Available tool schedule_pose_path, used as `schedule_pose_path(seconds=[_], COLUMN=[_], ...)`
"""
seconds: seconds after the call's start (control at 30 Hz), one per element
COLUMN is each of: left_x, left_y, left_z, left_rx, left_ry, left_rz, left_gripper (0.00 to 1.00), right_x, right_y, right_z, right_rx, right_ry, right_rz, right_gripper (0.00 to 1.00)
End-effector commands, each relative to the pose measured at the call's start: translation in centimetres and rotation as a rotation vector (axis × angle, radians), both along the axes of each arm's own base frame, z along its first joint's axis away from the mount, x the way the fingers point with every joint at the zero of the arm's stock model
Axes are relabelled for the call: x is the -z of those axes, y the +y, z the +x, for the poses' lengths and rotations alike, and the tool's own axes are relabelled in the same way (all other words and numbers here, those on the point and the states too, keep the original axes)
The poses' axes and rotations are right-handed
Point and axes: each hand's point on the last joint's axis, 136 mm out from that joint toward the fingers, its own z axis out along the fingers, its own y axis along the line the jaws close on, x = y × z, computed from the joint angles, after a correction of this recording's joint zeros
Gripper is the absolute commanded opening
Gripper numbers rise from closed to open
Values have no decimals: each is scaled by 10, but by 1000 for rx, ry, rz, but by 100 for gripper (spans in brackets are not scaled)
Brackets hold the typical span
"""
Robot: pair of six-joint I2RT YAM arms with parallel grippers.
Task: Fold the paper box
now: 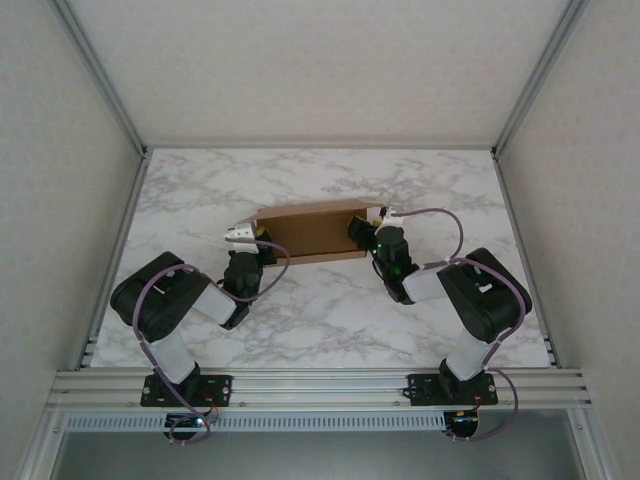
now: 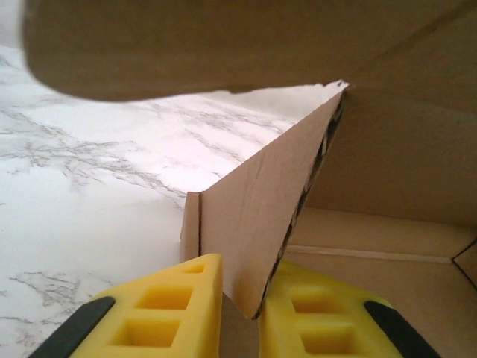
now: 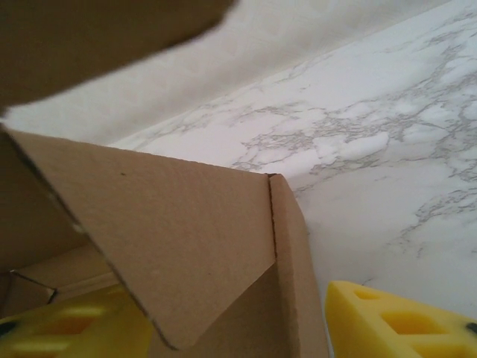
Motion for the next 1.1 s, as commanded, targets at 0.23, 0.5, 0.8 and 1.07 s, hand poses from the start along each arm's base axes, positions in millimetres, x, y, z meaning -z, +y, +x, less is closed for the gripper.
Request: schedule_pose_path(seconds=[0.23, 0.5, 0.8, 1.07], left_x=[-4, -2, -1, 1], left_y=[2, 1, -5, -16], left_z=[5, 5, 6, 3], left_rx=[-31, -21, 7, 77], left_ry=[-6, -2, 8, 24], left_rz=[37, 32, -5, -15], left_gripper=[20, 21, 23, 28], right_x=[-33, -105, -181, -130], right_y=[-25, -88, 3, 58], right_z=[-36, -76, -42, -13], right_rx=[10, 196, -161, -215], right_ry=[-17, -46, 42, 286], right_rz=[27, -94, -103, -108], right_gripper=[63, 51, 33, 30])
